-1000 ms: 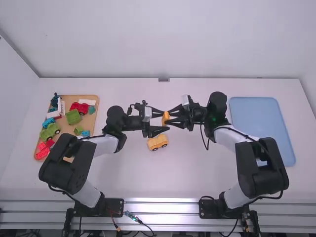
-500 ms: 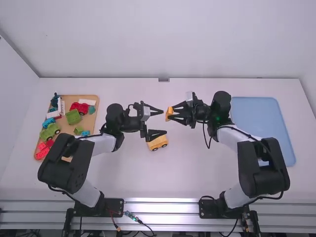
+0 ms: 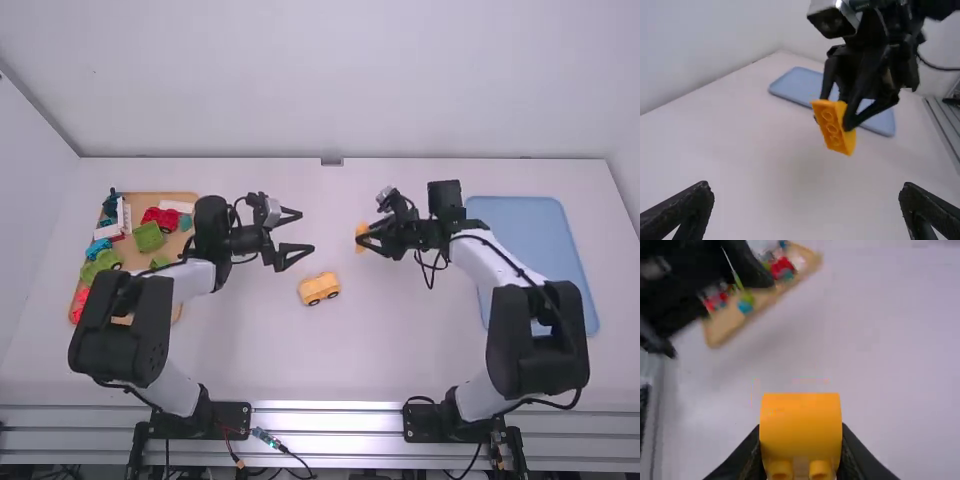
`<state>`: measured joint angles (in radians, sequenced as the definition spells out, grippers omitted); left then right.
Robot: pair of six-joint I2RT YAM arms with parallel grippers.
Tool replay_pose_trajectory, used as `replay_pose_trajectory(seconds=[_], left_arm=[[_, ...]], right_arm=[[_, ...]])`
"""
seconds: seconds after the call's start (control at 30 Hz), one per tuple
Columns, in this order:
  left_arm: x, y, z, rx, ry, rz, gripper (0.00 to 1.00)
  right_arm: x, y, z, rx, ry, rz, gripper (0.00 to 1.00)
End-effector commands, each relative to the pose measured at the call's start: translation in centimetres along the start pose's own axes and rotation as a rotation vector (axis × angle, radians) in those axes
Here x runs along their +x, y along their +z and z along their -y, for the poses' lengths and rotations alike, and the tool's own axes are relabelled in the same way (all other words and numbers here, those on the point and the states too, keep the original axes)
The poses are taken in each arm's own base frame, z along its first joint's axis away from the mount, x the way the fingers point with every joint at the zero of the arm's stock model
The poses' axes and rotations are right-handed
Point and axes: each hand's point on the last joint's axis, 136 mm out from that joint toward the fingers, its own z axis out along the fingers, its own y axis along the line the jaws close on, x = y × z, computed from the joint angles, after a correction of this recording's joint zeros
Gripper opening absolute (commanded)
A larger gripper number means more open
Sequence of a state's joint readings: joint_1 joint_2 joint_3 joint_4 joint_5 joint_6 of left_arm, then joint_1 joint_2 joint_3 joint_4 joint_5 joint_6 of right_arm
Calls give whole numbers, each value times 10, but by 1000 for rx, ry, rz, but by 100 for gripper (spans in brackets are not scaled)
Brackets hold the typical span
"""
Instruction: Assemble lego blocks to make yellow taxi
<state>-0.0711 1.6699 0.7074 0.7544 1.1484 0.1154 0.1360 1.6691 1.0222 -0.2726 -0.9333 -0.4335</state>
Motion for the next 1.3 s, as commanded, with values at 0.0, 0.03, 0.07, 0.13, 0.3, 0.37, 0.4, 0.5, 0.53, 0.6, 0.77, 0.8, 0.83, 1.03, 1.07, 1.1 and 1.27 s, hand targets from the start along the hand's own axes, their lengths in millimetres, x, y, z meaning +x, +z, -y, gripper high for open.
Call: replay_pose_trajectory(seconds=[0.0,0.03,0.07,0.13,0.3,0.37,0.4,0.5,0.53,0.6,0.77,0.8,0.83,1.03,1.07,1.1,1.27], left_arm=[[-10,0,-4,7,89,5,99],[-11,1,-4,10,96,1,99],[-13,1,-6,10,104,-2,99],[-15,0,-9,6,112,-8,99],[-17,1,-11,10,128,-24,99],[-16,1,-11,13,134,-30,99],[-15,1,-12,11,136,-38,99],[-11,1,-11,16,136,-54,99],[-10,1,-11,16,134,-60,99],[-7,-2,-13,11,129,-71,99],[-5,-6,-16,2,119,-77,99],[-4,-6,-16,3,118,-78,99],[-4,-6,-16,2,119,-78,99],[-1,-6,-21,-28,114,-92,99],[-2,-6,-21,-28,114,-92,99],[-1,-6,-21,-28,112,-94,99],[-1,-6,-21,-28,111,-94,99]], right_arm=[[4,-14,29,259,-271,-241,0],[18,-20,30,303,-283,-368,0],[30,-24,30,331,-293,-463,0],[47,-27,31,355,-342,-600,0],[76,-20,28,335,-439,-798,0],[85,-12,28,316,-470,-848,0],[93,-5,30,290,-501,-889,0],[108,6,32,238,-519,-950,0],[113,10,34,227,-514,-977,0],[124,19,34,180,-509,-1025,0],[131,28,37,131,-503,-1063,0],[132,32,39,127,-497,-1059,0],[132,34,40,118,-494,-1055,0],[135,43,42,96,-481,-1043,0],[135,43,41,94,-482,-1040,0],[135,45,39,85,-483,-1034,0],[135,48,35,64,-479,-1017,1]])
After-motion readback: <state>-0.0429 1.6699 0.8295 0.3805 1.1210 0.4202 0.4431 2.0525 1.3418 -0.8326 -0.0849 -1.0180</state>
